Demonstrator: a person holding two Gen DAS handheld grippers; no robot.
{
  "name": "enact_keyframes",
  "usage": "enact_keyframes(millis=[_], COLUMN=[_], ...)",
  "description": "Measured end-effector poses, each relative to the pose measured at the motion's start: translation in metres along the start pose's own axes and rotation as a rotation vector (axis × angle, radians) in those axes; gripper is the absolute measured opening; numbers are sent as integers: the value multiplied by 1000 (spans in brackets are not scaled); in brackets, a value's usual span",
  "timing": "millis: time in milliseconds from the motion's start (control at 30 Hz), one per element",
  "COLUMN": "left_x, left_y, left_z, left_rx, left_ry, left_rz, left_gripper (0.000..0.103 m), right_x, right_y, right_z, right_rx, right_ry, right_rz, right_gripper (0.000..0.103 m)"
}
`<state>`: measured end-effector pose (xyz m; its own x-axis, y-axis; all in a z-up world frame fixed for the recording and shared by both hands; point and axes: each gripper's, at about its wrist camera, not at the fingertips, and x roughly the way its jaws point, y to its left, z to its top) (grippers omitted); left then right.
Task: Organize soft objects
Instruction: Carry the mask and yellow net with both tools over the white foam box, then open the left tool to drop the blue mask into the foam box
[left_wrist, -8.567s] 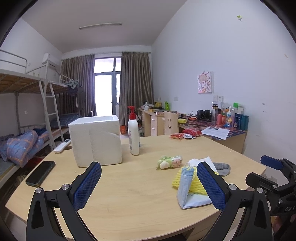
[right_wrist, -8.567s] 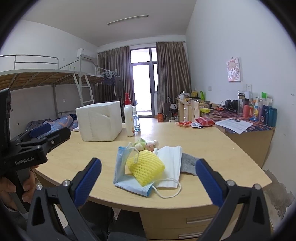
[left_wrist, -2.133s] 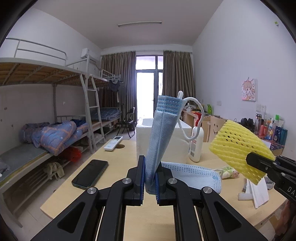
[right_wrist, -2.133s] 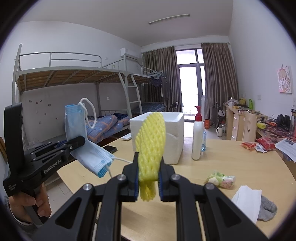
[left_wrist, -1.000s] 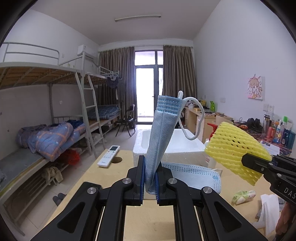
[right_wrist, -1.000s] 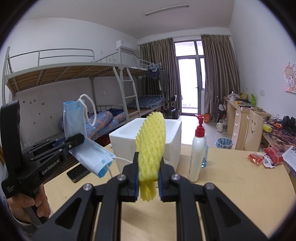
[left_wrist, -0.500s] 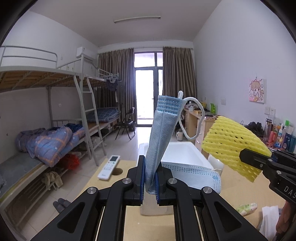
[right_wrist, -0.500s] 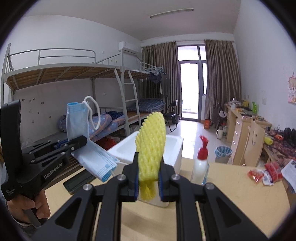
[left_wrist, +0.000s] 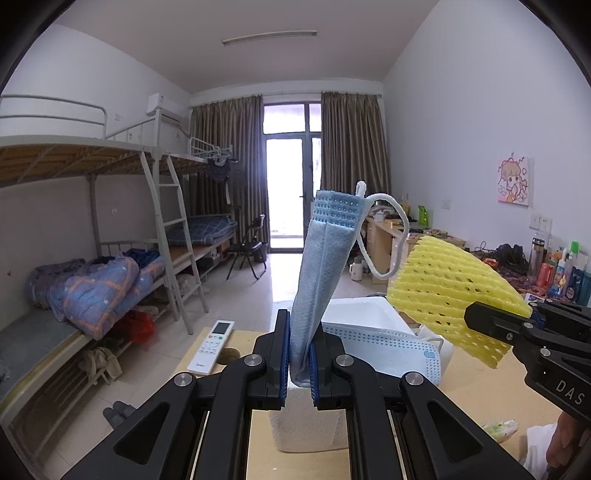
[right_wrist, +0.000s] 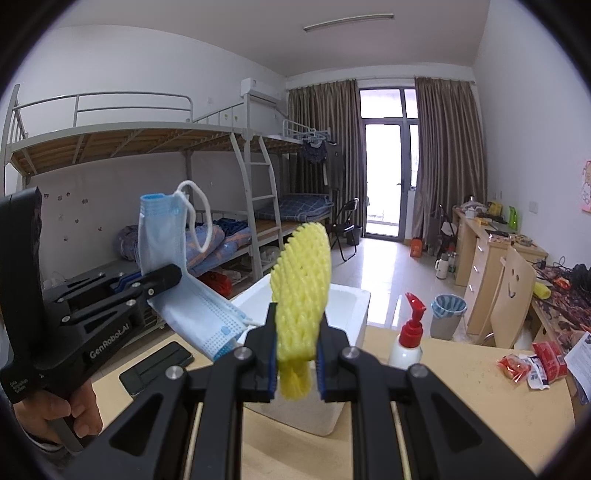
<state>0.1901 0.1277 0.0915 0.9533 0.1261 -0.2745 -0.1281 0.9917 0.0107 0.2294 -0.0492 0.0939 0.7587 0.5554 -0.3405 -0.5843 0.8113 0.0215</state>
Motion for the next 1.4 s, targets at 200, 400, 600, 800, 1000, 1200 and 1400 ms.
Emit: enact_keyframes(millis=[200, 400, 600, 800, 1000, 1200, 1400], left_x=[18, 45, 73, 95, 111, 119, 123], left_y=[-4, -5, -4, -9, -10, -13, -12], left_z=[-1, 3, 7, 9, 6, 3, 4], left_rx=[-6, -10, -1, 7, -1, 5, 5], left_ry=[19, 40, 63, 82, 112, 133, 146], left_rz=[-27, -49, -73, -89, -98, -103, -98], left_gripper=[10, 9, 9, 9, 9, 10, 10], right_x=[7, 20, 33, 41, 41, 41, 43], right_y=[-8, -15, -18, -23, -21, -19, -18], right_z=[3, 5, 10, 8, 7, 9, 13], right_rx=[6, 14, 9, 22, 26, 23, 24], right_ry=[8, 22, 27, 31, 36, 40, 42], right_rz=[-23, -47, -60, -74, -89, -96, -97], right_gripper=[19, 19, 19, 19, 19, 19, 19])
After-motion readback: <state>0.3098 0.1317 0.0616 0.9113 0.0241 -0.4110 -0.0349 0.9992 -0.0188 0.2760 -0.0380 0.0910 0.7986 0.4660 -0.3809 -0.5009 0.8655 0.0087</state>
